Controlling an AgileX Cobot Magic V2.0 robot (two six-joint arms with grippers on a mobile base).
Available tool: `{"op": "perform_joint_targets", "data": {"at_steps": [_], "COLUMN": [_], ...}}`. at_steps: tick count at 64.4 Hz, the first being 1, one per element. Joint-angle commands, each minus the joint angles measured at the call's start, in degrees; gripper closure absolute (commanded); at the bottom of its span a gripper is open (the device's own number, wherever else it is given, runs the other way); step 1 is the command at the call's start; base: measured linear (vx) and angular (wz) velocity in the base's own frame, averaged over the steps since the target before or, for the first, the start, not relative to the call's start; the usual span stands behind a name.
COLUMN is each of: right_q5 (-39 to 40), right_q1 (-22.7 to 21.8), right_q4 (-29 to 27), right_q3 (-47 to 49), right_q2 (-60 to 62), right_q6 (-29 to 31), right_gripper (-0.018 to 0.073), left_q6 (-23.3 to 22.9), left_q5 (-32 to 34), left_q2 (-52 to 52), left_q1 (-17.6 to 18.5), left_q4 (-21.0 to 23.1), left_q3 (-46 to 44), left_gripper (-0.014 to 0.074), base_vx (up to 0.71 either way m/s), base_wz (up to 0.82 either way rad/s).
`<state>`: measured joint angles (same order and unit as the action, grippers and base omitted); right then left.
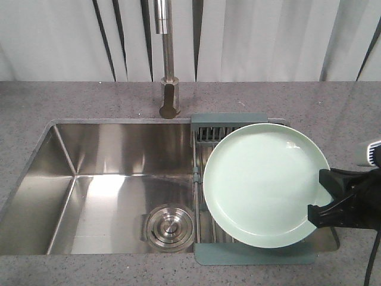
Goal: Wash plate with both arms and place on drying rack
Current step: 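Drive the base up to the sink, holding the plate above the drying rack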
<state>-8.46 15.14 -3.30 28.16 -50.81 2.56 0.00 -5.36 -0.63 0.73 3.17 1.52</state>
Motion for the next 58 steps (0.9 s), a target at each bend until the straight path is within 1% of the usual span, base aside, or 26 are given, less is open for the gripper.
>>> {"op": "perform_joint_targets", "data": {"at_steps": [1,58], "right_q5": [4.3,4.2], "right_q1": [-0.2,-0.2], "right_q4": [0.0,0.0], "right_q3": [1.7,1.7], "right_q2": [0.6,0.6], "right_q6": [0.2,0.2], "right_gripper": [0.0567,0.0567], "left_q6": [0.0,0.0], "left_q5": [4.1,4.1], "left_q2": [-0.9,-0.9], "left_q1": [-0.1,-0.1], "left_q4": [0.1,0.1], "left_q3": [0.9,0.9], "left_gripper": [0.0602,0.0602], "base_vx": [0.0,0.01], "base_wz": [-0.01,-0.03]}}
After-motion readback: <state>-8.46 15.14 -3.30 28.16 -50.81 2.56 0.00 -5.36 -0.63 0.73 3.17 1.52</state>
